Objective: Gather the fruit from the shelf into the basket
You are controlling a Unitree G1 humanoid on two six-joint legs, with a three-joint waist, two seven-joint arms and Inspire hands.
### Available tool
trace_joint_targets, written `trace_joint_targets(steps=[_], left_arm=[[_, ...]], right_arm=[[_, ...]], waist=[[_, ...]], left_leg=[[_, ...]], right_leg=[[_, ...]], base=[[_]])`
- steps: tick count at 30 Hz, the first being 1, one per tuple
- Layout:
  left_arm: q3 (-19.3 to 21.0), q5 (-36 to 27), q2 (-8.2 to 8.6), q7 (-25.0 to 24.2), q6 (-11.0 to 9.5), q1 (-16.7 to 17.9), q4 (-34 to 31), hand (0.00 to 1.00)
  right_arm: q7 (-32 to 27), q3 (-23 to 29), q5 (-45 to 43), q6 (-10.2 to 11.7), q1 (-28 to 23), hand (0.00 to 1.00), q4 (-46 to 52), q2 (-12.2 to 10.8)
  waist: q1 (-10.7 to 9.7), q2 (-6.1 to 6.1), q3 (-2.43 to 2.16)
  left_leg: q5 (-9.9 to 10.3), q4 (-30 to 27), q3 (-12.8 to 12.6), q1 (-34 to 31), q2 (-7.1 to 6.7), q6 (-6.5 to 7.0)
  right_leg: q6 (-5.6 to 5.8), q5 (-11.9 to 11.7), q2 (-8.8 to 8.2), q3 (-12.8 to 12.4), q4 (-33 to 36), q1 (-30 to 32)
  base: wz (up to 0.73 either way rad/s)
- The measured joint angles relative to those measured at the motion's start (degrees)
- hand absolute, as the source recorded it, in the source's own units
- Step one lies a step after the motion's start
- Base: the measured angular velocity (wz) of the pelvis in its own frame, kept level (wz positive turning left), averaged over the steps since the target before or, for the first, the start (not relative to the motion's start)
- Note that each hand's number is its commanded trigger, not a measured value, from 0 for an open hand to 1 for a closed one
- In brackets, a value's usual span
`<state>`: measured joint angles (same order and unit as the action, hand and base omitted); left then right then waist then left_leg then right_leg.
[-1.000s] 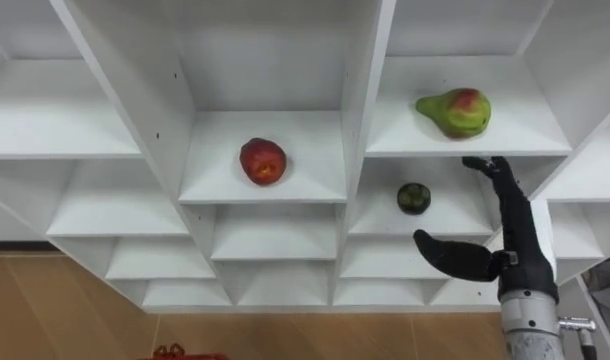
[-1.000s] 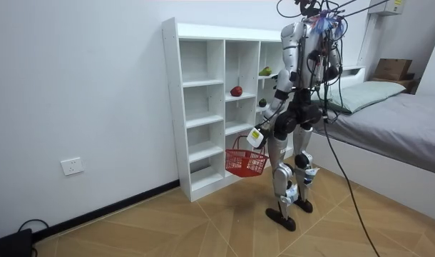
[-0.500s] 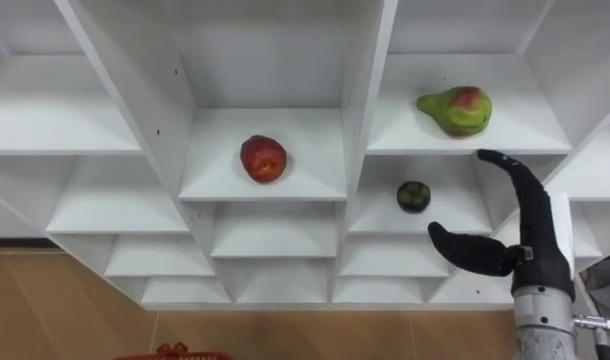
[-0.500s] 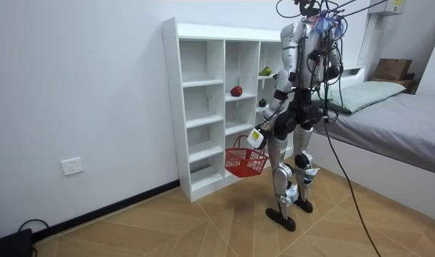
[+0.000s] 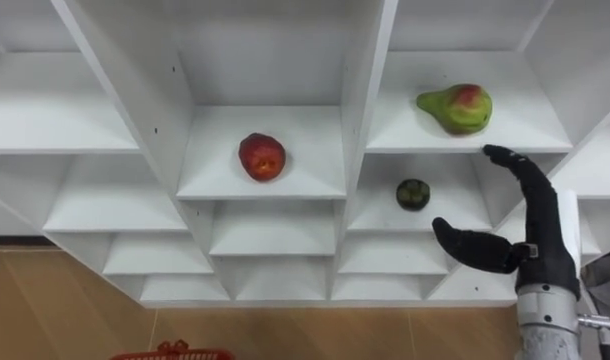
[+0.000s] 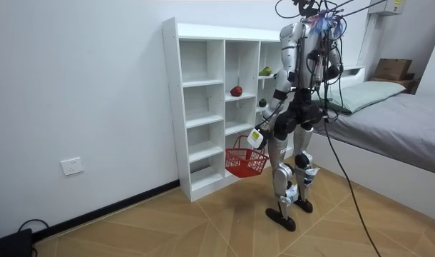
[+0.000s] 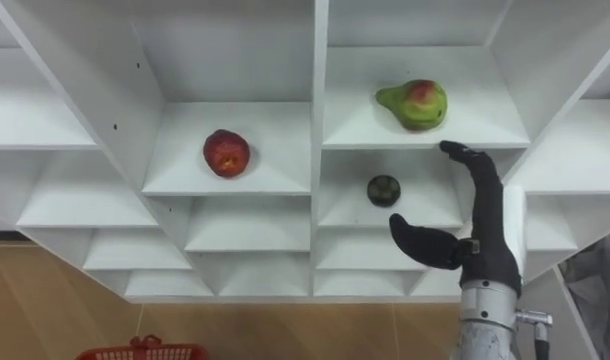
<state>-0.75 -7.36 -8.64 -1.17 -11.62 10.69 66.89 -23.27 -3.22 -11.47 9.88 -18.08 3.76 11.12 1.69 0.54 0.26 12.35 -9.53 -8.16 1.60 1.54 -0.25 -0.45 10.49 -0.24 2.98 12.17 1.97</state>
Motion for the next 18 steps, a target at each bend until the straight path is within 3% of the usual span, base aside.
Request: trace_joint_targets(steps=[4,10,13,18], left_arm=[[0.0,0.0,-0.41,-0.6,0.0,0.0,0.1,1.0],[-0.1,0.1,-1.1,-0.6,0.0,-1.1,0.7,1.0],[-0.5,0.1,-1.31,-0.6,0.0,-1.1,0.6,1.0],[-2.5,0.1,-1.47,-0.6,0.0,-1.2,0.4,1.0]], right_arm=[[-0.7,-0.1,0.0,0.3,0.0,0.0,1.6,0.0],[-2.1,-1.4,-1.9,7.7,0.0,0.0,6.8,0.1],[-1.8,-2.8,-3.4,7.9,-0.1,0.0,6.8,0.2],[-1.5,-4.0,-3.6,7.9,-0.2,0.0,6.8,0.6]], waist=[[-0.1,0.06,0.01],[-0.6,0.47,-0.3],[-0.8,0.46,-0.31],[-1.5,-0.54,-0.34]], left_leg=[[0.0,0.0,-0.6,0.0,0.12,0.0],[0.0,-0.1,-1.1,0.5,0.4,-0.01],[0.0,0.0,-1.3,0.9,0.43,-0.02],[0.0,0.0,-1.6,0.9,0.61,-0.03]], right_leg=[[0.0,0.0,0.04,0.0,0.4,0.4],[-0.21,-0.1,0.19,0.1,0.4,-0.1],[-0.27,-0.2,0.21,0.1,0.4,-0.6],[-0.39,-0.4,0.35,0.0,0.0,-0.7]], base=[[-0.08],[-0.02],[0.0],[-0.02]])
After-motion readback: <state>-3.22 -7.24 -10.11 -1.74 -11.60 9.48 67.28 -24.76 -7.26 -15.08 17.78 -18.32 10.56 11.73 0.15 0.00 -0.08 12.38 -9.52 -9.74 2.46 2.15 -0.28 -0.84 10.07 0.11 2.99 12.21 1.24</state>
